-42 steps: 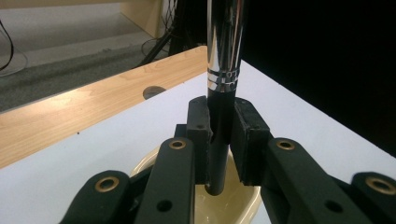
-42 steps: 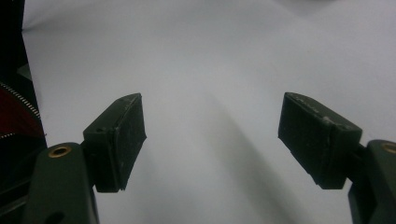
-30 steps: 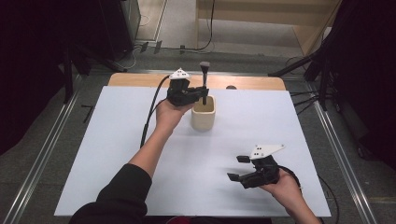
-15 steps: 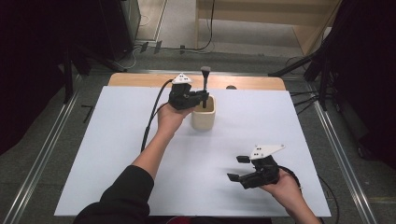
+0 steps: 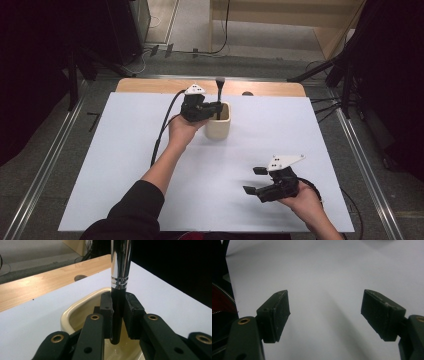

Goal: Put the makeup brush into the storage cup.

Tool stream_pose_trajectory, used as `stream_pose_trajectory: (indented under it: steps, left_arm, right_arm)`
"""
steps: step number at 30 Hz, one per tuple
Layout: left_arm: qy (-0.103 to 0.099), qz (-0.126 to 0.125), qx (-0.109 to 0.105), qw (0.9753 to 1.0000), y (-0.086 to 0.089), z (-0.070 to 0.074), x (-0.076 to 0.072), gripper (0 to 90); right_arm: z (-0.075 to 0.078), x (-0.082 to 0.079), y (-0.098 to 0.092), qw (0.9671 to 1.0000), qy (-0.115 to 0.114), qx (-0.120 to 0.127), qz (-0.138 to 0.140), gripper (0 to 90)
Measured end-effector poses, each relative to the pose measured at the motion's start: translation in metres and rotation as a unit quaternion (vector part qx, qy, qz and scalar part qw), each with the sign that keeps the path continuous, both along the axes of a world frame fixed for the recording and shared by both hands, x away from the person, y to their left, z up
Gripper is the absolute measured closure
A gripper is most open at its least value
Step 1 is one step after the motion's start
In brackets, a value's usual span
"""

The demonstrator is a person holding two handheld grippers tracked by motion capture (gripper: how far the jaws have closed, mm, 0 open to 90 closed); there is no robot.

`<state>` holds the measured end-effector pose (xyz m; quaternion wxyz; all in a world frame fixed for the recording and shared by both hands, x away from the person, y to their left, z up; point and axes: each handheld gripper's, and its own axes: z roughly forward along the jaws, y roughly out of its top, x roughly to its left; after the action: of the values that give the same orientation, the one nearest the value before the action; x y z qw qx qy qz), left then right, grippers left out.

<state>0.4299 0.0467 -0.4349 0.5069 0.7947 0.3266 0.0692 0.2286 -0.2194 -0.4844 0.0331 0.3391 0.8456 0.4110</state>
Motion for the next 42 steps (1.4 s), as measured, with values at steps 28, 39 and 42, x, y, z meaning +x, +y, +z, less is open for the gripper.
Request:
stream_pose_trajectory:
  steps: [28,39,42]
  left_arm:
    - [0.022,-0.001,-0.022,0.9995,0.009,0.008,0.001,40.9]
    - [0.047,-0.027,-0.008,0.9985,0.023,0.021,-0.006,29.4]
    - [0.056,-0.038,-0.004,0.9977,0.025,0.024,-0.009,29.2]
  right_arm:
    - [0.0,0.0,0.0,1.0,0.0,0.001,0.001,24.1]
    - [0.0,0.0,0.0,1.0,0.001,-0.001,0.002,24.2]
    - [-0.001,0.0,0.001,1.0,0.001,-0.002,0.002,24.2]
